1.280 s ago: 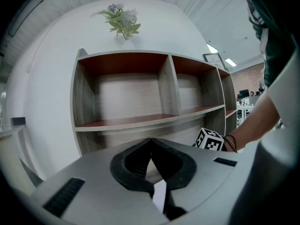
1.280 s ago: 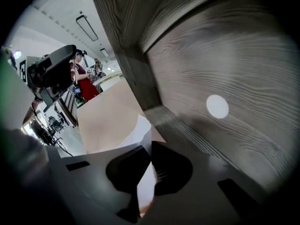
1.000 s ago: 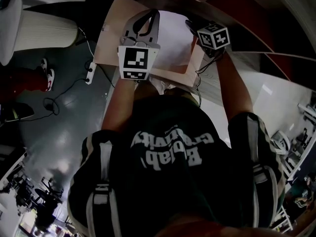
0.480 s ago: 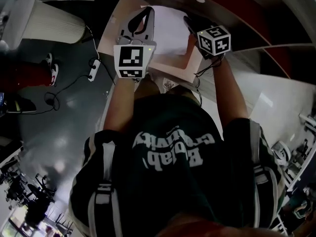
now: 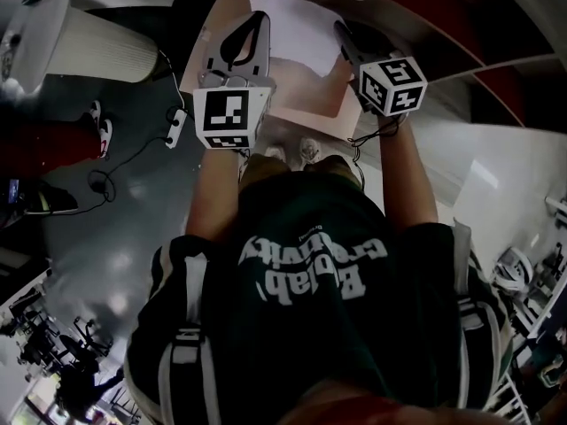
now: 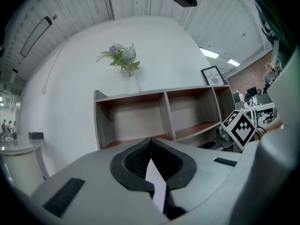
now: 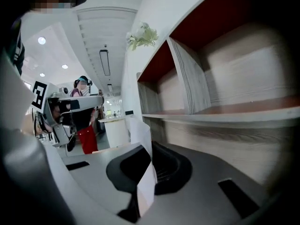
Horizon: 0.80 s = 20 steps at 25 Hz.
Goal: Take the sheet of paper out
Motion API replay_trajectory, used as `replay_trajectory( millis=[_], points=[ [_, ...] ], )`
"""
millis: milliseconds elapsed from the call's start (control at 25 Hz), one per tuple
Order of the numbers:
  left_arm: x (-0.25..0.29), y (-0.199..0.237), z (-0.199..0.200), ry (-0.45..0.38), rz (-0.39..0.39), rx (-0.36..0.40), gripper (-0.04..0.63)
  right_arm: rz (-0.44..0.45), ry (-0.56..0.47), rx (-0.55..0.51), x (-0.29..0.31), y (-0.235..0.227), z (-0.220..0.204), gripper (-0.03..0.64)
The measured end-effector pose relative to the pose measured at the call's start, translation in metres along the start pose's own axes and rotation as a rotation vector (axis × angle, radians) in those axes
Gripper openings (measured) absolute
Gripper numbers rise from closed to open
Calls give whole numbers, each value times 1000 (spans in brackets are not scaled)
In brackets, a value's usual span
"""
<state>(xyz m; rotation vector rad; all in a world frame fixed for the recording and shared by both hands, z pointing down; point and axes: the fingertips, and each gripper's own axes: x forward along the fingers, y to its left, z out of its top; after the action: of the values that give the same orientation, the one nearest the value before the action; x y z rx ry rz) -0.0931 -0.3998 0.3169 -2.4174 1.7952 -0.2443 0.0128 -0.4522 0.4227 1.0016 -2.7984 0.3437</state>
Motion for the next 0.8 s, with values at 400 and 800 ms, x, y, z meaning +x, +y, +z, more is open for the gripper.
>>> replay_trajectory(
  millis=[400, 800],
  points=[
    [-35, 16, 20, -45, -73, -16, 18, -204, -98, -75, -32, 41, 46, 34],
    [-100, 33, 20, -80, -151, -7, 18, -367, -150, -82, -66, 109, 50, 34]
  ],
)
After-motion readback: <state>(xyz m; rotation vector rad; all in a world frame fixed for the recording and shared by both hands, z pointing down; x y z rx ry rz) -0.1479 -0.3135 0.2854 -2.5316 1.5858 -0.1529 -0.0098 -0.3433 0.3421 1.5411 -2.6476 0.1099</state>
